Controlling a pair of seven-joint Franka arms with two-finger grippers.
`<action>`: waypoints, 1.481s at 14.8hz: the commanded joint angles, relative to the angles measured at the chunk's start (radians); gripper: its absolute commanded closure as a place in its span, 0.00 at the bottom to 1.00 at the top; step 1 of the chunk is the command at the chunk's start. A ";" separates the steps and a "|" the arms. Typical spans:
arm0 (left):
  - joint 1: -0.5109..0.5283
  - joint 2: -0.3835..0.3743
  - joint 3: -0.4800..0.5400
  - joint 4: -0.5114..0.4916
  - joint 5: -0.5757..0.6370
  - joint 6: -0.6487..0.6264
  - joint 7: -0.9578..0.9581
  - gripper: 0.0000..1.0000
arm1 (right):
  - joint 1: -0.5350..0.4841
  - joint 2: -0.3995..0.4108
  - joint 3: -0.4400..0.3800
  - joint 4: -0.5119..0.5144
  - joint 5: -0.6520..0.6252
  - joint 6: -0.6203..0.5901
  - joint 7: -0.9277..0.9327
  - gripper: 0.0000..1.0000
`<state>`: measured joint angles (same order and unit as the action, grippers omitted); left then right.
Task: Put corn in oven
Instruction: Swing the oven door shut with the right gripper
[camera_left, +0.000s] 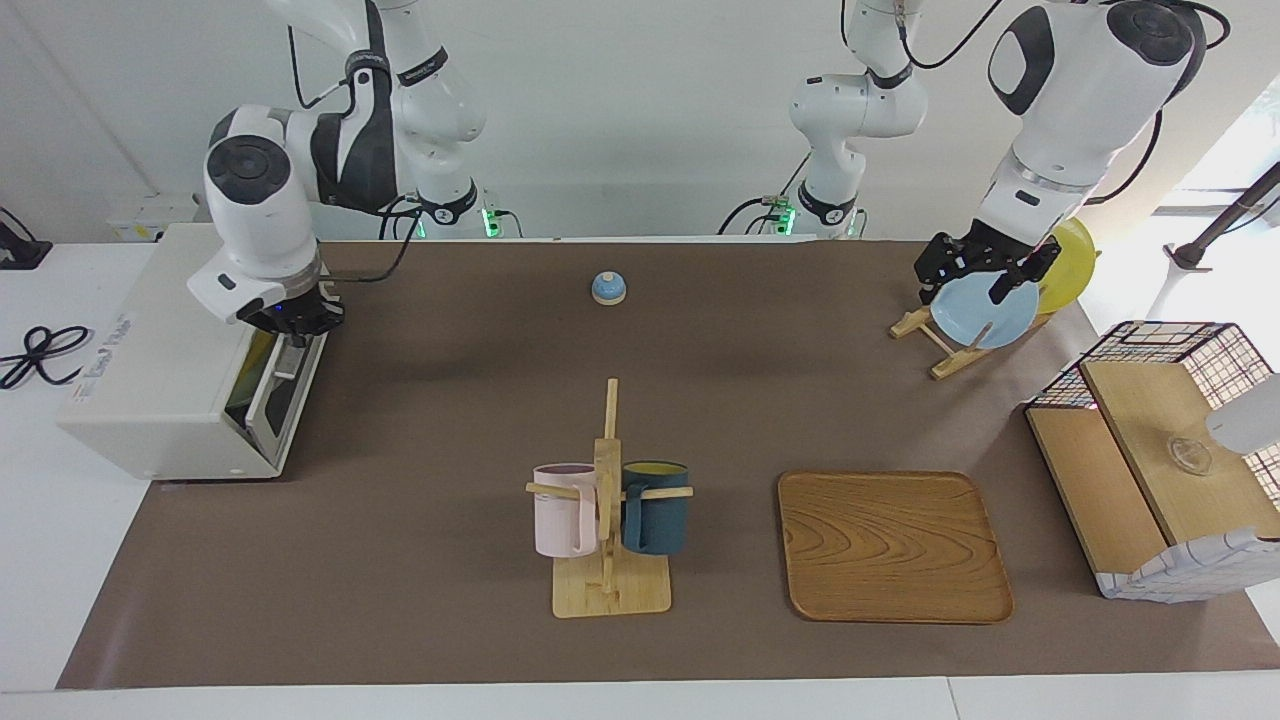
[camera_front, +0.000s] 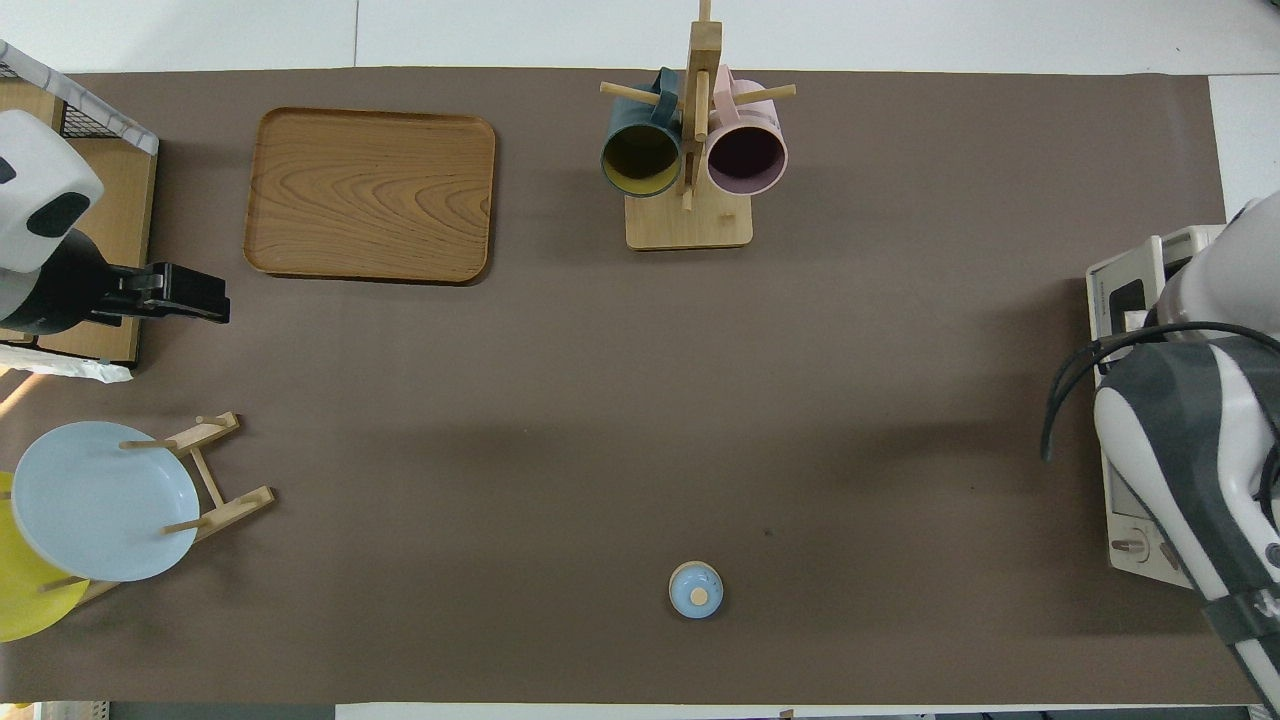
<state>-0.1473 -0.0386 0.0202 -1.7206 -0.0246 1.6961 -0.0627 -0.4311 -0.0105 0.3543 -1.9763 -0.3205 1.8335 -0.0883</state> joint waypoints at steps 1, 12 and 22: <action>0.012 -0.012 -0.008 -0.007 0.017 0.002 0.004 0.00 | -0.028 0.020 -0.005 0.042 0.011 -0.023 -0.073 1.00; 0.012 -0.012 -0.008 -0.007 0.017 0.002 0.004 0.00 | -0.008 -0.016 0.002 0.214 0.269 -0.203 -0.061 0.86; 0.012 -0.012 -0.008 -0.007 0.017 0.002 0.004 0.00 | 0.121 -0.019 0.017 0.338 0.317 -0.326 0.113 0.00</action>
<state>-0.1473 -0.0386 0.0202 -1.7206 -0.0246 1.6961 -0.0627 -0.3112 -0.0327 0.3664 -1.6459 -0.0253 1.5236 -0.0207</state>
